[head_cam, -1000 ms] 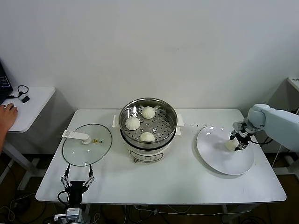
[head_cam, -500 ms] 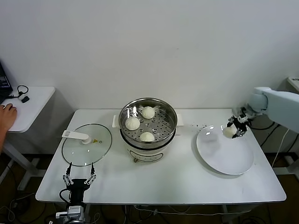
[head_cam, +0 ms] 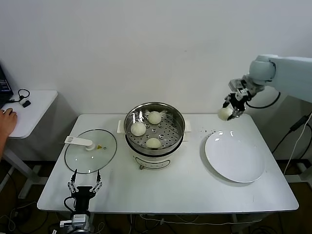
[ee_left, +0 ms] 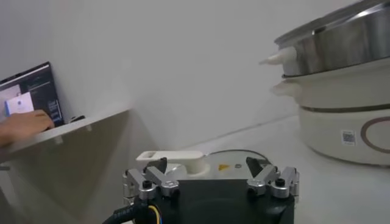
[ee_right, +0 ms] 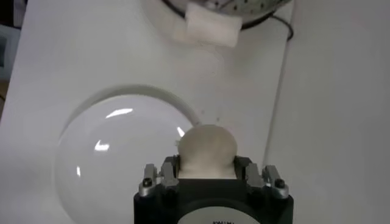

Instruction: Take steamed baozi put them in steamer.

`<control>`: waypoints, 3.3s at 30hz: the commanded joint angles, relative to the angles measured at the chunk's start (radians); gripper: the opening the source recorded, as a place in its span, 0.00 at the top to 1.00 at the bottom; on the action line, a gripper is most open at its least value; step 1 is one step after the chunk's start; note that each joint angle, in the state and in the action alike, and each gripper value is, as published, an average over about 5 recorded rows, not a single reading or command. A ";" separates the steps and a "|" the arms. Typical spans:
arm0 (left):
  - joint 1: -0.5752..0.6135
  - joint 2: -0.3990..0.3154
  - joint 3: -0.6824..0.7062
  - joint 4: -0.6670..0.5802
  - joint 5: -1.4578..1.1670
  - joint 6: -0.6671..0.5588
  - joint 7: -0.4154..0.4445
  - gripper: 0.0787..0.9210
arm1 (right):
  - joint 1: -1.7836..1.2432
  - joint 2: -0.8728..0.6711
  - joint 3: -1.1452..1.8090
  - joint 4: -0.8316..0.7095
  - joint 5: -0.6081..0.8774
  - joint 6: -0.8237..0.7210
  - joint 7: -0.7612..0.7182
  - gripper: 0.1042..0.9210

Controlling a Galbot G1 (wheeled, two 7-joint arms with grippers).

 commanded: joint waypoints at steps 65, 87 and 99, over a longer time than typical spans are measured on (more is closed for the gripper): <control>-0.008 -0.049 -0.021 0.028 -0.005 -0.017 -0.001 0.12 | -0.242 0.342 0.154 -0.037 0.140 -0.200 0.138 0.38; 0.002 -0.049 -0.017 0.004 0.001 -0.009 0.000 0.12 | -0.129 0.166 0.263 0.055 0.198 -0.212 0.227 0.12; 0.003 -0.049 -0.019 -0.008 0.003 -0.008 -0.001 0.12 | -0.250 -0.042 0.554 0.235 0.116 -0.292 0.518 0.12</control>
